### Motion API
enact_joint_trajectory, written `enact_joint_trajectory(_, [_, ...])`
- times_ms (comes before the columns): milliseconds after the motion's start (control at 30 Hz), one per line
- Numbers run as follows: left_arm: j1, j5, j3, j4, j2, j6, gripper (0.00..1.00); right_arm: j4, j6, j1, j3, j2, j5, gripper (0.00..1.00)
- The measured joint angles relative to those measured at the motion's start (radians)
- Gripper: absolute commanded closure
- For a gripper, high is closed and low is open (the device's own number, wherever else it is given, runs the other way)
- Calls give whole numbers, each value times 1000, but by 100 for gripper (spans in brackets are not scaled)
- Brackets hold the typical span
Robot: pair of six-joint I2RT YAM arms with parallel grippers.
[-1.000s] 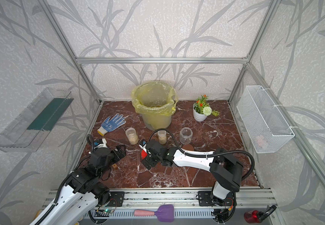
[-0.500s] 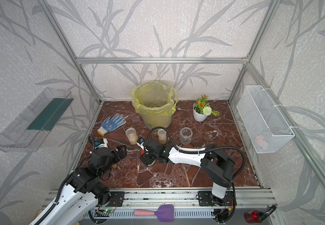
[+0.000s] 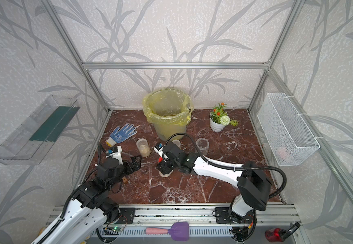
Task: Empty expired oatmeal from jars
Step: Pick up the jar from the center of the board.
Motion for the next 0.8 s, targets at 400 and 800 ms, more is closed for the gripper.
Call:
enact_joint_trajectory(400, [-23, 278, 122, 180, 211, 261, 2, -320, 146, -188, 114, -263, -53, 60])
enact_joint_trajectory(800, [-157, 507, 298, 235, 455, 463, 3, -468, 181, -305, 226, -273, -95, 60])
